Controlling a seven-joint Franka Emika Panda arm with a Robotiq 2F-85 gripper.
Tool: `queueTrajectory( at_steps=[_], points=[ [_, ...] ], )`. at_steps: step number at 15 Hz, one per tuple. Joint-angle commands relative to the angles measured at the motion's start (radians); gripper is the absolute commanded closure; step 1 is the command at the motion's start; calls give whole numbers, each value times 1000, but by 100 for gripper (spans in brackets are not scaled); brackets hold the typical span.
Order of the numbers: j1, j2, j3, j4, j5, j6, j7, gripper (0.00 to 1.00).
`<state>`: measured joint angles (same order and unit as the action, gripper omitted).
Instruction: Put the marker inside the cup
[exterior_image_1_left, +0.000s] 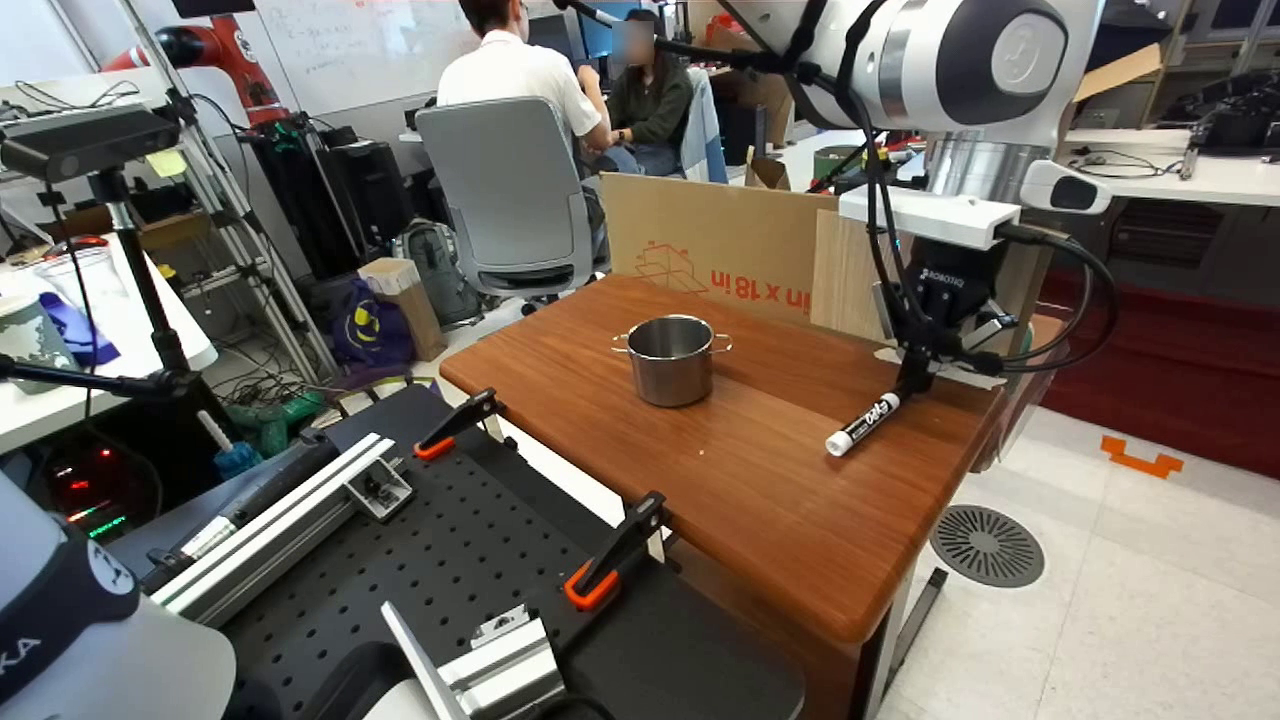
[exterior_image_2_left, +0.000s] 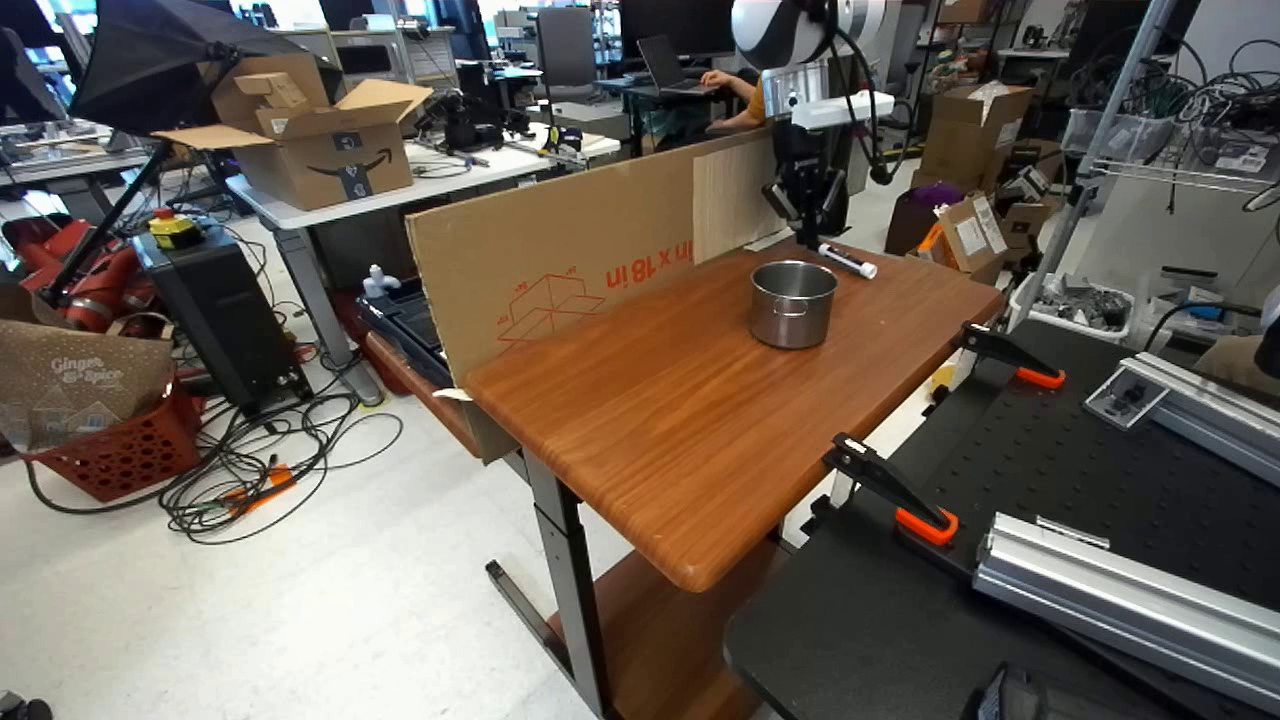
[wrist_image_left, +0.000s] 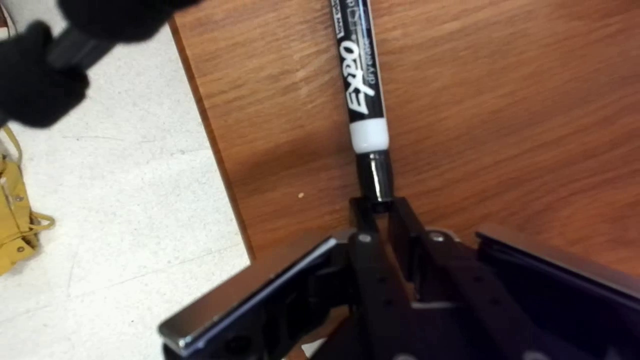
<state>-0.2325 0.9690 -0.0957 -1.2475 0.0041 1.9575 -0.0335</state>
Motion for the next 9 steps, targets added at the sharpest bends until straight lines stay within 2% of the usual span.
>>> queueTrajectory(
  at_steps=[1,9],
  points=[
    [-13,21,11,50,22,-42,-14,97],
    [-1,-80,15,-17,33,23,3,97]
  ],
)
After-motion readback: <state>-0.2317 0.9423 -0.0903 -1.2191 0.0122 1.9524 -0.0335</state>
